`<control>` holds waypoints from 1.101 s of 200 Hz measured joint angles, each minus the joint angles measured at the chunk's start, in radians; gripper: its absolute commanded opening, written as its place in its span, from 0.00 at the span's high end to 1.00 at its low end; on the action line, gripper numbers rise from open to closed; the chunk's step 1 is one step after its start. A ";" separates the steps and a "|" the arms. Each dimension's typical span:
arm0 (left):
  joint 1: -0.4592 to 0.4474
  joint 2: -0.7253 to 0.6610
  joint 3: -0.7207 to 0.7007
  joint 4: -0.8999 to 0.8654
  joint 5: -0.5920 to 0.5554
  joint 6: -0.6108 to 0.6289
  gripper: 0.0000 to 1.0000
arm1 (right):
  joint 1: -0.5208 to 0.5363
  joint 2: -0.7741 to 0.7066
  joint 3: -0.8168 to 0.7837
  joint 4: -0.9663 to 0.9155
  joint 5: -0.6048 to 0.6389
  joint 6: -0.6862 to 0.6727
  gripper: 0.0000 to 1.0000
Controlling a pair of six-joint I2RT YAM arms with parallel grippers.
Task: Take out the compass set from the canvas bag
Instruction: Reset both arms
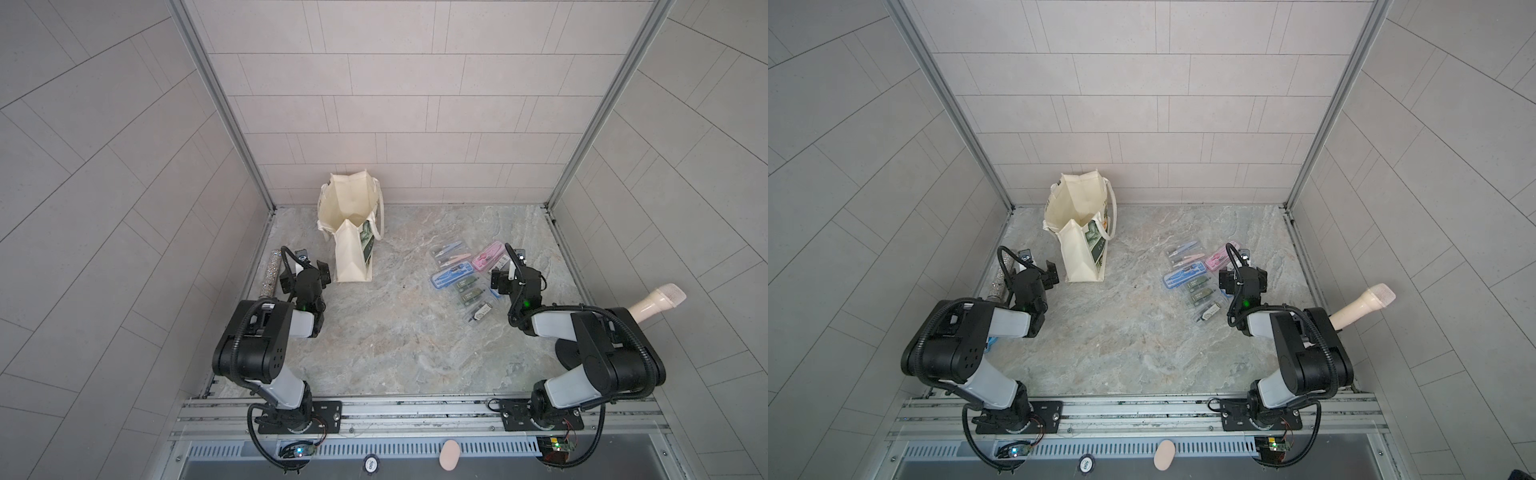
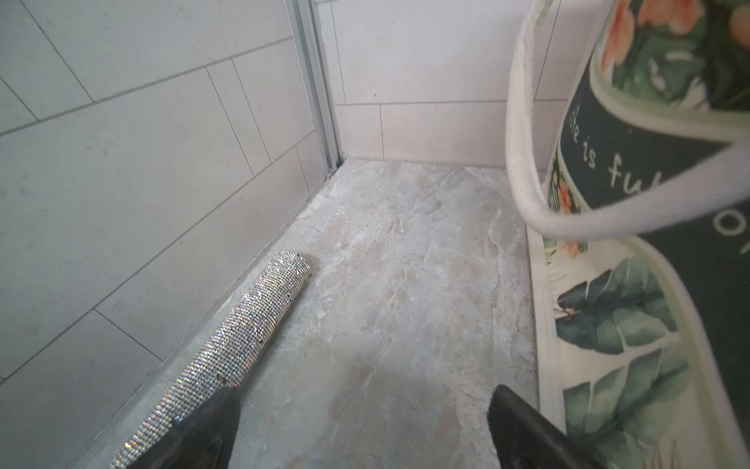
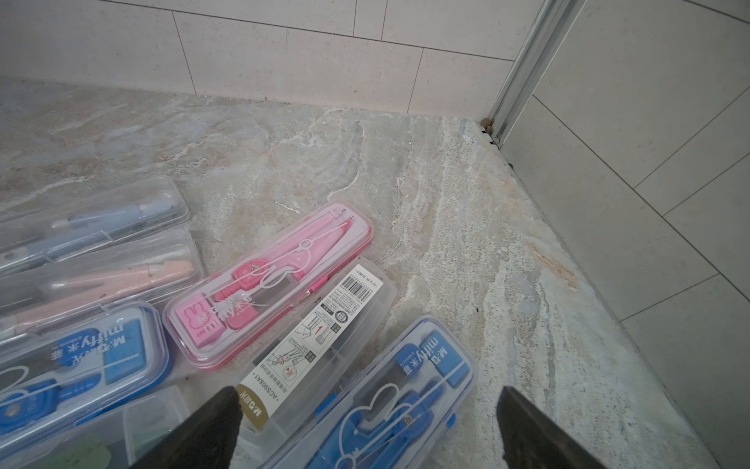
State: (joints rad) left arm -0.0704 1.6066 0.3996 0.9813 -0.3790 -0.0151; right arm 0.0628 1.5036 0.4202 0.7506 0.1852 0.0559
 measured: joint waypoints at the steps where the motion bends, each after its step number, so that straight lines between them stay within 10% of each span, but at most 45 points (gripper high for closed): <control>1: 0.000 0.000 0.000 -0.001 0.000 0.000 0.00 | 0.000 0.000 0.000 0.000 0.000 0.000 0.00; 220: -0.003 0.000 -0.002 -0.045 0.038 -0.014 0.00 | 0.009 0.000 -0.024 0.004 0.076 0.016 0.00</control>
State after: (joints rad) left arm -0.0734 1.6066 0.3981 0.9363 -0.3412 -0.0296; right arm 0.0715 1.5036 0.3962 0.7547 0.2607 0.0715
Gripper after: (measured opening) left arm 0.999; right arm 0.996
